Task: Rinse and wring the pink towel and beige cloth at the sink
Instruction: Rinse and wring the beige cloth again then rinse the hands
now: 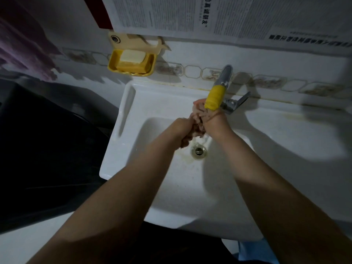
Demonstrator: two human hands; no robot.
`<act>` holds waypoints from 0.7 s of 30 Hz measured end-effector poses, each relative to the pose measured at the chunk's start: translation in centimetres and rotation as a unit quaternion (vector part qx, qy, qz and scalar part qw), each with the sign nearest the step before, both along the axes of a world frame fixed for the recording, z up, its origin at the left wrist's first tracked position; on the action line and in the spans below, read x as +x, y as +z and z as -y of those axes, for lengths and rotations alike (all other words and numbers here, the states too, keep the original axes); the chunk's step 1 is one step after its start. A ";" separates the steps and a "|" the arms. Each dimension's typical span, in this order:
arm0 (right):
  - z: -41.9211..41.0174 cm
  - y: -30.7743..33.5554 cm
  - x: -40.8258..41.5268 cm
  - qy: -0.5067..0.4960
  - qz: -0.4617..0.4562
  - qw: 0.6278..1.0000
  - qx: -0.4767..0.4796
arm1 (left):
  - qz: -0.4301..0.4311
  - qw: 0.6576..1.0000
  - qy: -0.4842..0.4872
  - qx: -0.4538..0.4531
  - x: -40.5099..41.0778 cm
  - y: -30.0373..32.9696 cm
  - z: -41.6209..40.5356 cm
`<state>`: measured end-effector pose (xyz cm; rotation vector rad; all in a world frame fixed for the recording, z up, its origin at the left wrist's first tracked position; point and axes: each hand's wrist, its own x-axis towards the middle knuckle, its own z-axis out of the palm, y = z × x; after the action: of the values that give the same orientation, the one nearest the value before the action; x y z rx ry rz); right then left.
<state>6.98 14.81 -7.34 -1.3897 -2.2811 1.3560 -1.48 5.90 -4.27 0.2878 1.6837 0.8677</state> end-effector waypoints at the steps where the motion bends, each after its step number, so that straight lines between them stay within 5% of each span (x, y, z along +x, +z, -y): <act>1: -0.5 -0.4 0.4 0.014 0.032 0.999 -0.016 | -0.007 0.998 -0.059 -0.007 -0.8 0.0 0.5; 4: -0.8 0.6 2.0 -0.001 0.054 0.999 -0.003 | -0.074 0.966 -0.247 -0.034 -2.7 0.1 1.9; 6: -1.2 0.7 3.4 0.015 0.025 0.999 -0.022 | -0.096 0.961 -0.259 -0.019 -3.7 0.2 2.5; 9: -1.1 1.4 3.9 -0.028 -0.035 0.979 -0.199 | -0.047 0.989 -0.132 0.051 -4.6 0.1 2.4; 14: -0.2 0.8 5.6 0.059 0.075 0.975 -0.202 | -0.108 0.984 0.093 0.103 -4.0 -0.7 0.9; 16: 0.6 0.9 5.6 -0.076 -0.042 0.957 -0.278 | -0.097 0.984 0.125 0.082 -3.3 -1.1 0.6; 19: 2.4 1.6 3.6 -0.247 -0.262 0.859 -0.363 | -0.008 0.983 0.173 0.058 -1.6 -1.6 0.8; 21: 4.5 1.8 2.1 -0.243 -0.272 0.886 -0.286 | 0.037 0.980 0.183 0.073 0.1 -1.5 1.0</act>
<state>9.09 10.36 -5.49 -1.3424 -1.1219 1.9773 -1.43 4.89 -5.82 0.0415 1.6312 1.2619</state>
